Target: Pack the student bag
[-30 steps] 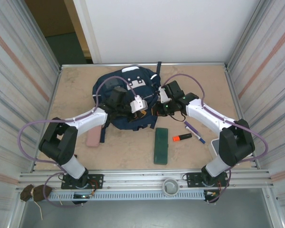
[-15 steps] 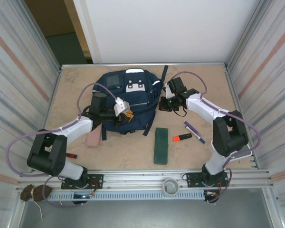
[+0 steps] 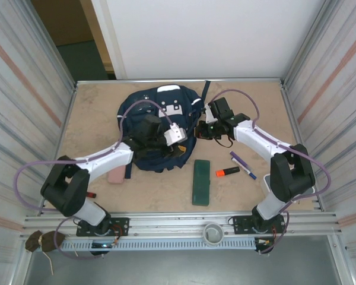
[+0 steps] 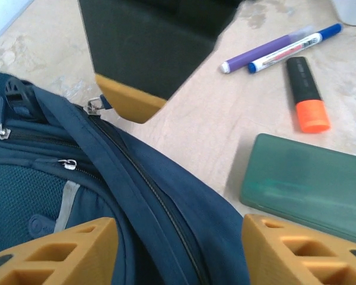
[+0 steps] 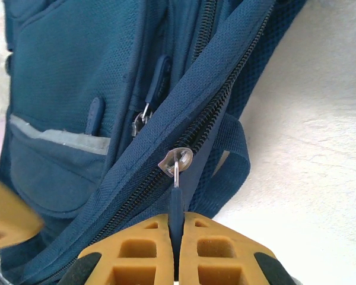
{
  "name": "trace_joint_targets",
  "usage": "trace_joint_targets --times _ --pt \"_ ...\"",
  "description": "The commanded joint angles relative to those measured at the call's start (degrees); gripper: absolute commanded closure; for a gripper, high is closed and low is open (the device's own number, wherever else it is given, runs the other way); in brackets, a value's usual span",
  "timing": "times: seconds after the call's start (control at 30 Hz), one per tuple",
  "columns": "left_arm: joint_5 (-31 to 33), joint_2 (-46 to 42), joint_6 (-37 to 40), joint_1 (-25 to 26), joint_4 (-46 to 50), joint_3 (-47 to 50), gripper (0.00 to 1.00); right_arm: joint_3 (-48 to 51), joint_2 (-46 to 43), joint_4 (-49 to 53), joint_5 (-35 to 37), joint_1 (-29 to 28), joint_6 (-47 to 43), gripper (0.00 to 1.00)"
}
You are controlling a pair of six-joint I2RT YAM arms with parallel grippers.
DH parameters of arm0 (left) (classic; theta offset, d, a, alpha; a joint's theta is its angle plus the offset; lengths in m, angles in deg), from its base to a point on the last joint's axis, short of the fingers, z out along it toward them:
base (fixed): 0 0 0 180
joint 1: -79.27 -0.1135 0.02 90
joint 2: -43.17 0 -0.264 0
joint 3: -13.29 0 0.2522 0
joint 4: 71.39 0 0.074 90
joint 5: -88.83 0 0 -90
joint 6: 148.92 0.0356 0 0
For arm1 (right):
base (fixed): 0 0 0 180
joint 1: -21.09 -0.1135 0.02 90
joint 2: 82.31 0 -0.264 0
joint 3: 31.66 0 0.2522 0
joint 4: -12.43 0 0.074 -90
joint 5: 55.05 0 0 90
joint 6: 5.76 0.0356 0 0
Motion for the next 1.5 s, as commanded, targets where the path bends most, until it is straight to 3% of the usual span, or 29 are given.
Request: trace_joint_targets --times 0.0,0.1,0.17,0.27,0.4,0.57,0.67,0.83,1.03,1.13,1.23,1.37,1.47 --pt "3.4 2.9 0.6 0.1 3.7 -2.7 0.58 0.5 -4.4 -2.0 -2.3 -0.4 1.1 1.00" --pt "0.6 2.4 1.9 -0.6 3.6 -2.5 0.86 1.4 -4.5 -1.3 -0.4 0.7 0.0 1.00" --pt "-6.5 -0.2 2.3 -2.4 2.0 -0.4 1.00 1.8 -3.4 -0.7 2.0 2.3 -0.9 1.00" --pt "-18.2 -5.2 2.2 -5.6 -5.8 5.7 1.00 0.2 0.7 1.5 7.1 5.6 -2.0 1.00" --pt "-24.7 -7.1 1.1 -8.0 -12.9 10.2 1.00 -2.6 6.0 0.5 5.4 8.4 -2.2 1.00" --pt "-25.3 -3.9 1.6 -8.2 -8.9 6.9 1.00 -3.1 4.6 0.5 -0.5 8.7 -3.8 0.88" --pt "-26.4 -2.3 1.2 -8.0 -9.3 6.0 1.00 -0.6 0.5 0.0 -6.6 10.1 -3.7 0.70" --pt "-27.0 -1.6 1.4 -7.5 -9.8 5.9 1.00 4.0 -1.7 -9.0 -15.3 15.2 8.3 0.48" --pt "-27.4 -1.8 1.2 -7.3 -9.8 6.2 1.00 -0.1 5.7 -13.4 -12.0 15.4 15.3 0.39" --pt "-27.4 -1.6 1.3 -7.2 -9.8 6.2 1.00 -1.1 9.3 -17.4 -13.6 14.9 17.9 0.27" --pt "-27.2 -1.2 1.5 -7.1 -9.6 6.1 1.00 -3.4 12.9 -18.6 -14.0 13.7 18.4 0.23" --pt "-27.0 -0.1 1.6 -6.9 -9.6 6.0 0.99 -7.5 18.6 -19.1 -15.1 13.0 18.5 0.27" --pt "-25.6 1.5 2.1 -6.6 -8.0 5.0 0.98 -9.3 21.0 -18.4 -16.2 13.5 18.3 0.55"
